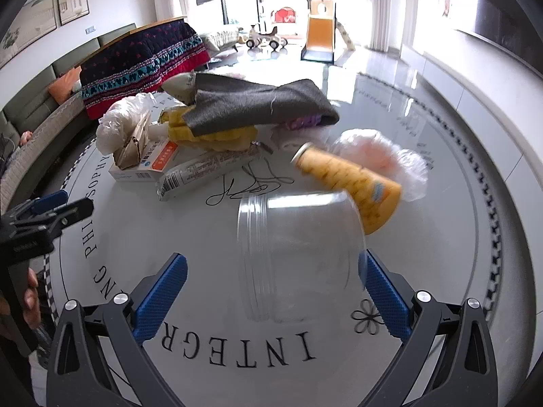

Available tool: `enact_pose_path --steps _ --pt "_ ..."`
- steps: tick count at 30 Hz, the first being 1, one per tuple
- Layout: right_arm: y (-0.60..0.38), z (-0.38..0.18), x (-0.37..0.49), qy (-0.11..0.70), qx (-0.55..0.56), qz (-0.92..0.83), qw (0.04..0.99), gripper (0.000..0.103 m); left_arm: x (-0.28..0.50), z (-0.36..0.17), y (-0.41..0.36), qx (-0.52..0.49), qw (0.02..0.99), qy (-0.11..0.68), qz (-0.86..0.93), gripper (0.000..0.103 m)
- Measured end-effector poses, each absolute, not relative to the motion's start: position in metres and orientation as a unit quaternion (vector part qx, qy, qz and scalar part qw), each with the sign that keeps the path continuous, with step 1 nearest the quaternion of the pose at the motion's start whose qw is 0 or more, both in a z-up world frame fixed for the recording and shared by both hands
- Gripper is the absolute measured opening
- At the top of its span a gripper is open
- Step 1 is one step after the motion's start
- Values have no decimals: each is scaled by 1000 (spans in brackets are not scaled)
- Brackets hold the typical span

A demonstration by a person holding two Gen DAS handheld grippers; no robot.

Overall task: Collect trash
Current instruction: 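Carry the clear jar in the right tool toward the orange paper cup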

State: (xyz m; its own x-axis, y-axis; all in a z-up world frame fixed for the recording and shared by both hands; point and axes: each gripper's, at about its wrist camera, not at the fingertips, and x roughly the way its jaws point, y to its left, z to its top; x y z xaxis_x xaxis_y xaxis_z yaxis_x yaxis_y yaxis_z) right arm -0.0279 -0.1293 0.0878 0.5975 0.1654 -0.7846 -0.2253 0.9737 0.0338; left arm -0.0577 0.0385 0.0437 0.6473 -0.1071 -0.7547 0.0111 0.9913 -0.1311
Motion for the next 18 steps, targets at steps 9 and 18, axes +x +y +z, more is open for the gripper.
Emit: enact_pose_path --steps 9,18 --pt "-152 99 -47 428 -17 129 895 101 -73 51 39 -58 910 408 -51 97" --pt "-172 69 -62 477 -36 138 867 65 -76 44 21 -44 903 422 -69 97"
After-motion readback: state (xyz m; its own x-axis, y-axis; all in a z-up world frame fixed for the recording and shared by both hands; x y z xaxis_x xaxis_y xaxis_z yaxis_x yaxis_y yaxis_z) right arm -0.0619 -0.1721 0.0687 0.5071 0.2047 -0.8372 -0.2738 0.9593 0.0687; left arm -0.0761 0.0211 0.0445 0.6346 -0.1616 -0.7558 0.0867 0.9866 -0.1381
